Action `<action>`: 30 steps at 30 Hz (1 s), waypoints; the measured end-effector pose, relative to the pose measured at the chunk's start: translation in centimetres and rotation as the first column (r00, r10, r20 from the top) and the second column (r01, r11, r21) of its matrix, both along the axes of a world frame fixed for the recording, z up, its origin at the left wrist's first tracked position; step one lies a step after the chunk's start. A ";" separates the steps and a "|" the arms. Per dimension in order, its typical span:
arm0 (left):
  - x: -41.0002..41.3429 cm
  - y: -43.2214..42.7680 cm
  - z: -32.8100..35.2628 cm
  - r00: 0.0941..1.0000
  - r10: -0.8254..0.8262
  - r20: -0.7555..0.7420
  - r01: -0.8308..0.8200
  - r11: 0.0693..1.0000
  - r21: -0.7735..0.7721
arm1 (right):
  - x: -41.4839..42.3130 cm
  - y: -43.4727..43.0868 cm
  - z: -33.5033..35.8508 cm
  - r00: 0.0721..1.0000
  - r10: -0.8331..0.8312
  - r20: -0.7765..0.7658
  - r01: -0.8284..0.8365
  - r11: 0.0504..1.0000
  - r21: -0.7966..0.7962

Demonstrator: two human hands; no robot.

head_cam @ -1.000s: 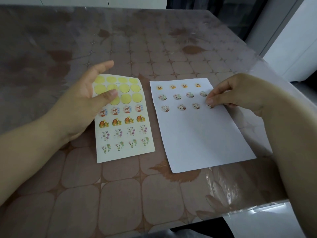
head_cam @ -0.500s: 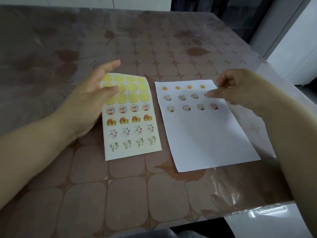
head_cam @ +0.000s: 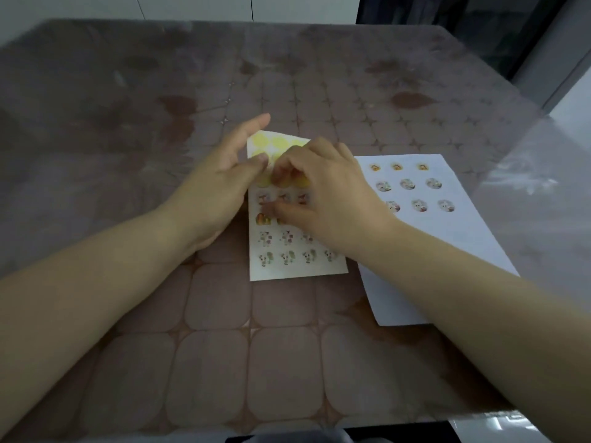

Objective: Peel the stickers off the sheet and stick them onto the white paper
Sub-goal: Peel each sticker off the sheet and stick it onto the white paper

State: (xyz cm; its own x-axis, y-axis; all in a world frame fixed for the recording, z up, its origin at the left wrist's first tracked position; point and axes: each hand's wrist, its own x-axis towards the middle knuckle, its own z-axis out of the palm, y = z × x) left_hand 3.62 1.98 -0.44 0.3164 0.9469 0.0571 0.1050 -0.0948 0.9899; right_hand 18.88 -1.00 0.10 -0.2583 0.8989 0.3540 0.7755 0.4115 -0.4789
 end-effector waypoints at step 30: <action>-0.3 -0.9 0.5 0.998 -0.044 -0.049 0.046 0.998 0.036 | 0.0 0.1 -0.8 0.980 -0.015 -0.199 0.067 0.964 0.259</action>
State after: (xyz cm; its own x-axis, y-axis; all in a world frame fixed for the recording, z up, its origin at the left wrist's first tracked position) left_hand 3.37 1.08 0.06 0.3615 0.9293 0.0757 0.1476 -0.1373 0.9795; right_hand 18.84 -0.92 -0.73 -0.1261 0.7754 0.6187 0.6976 0.5128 -0.5004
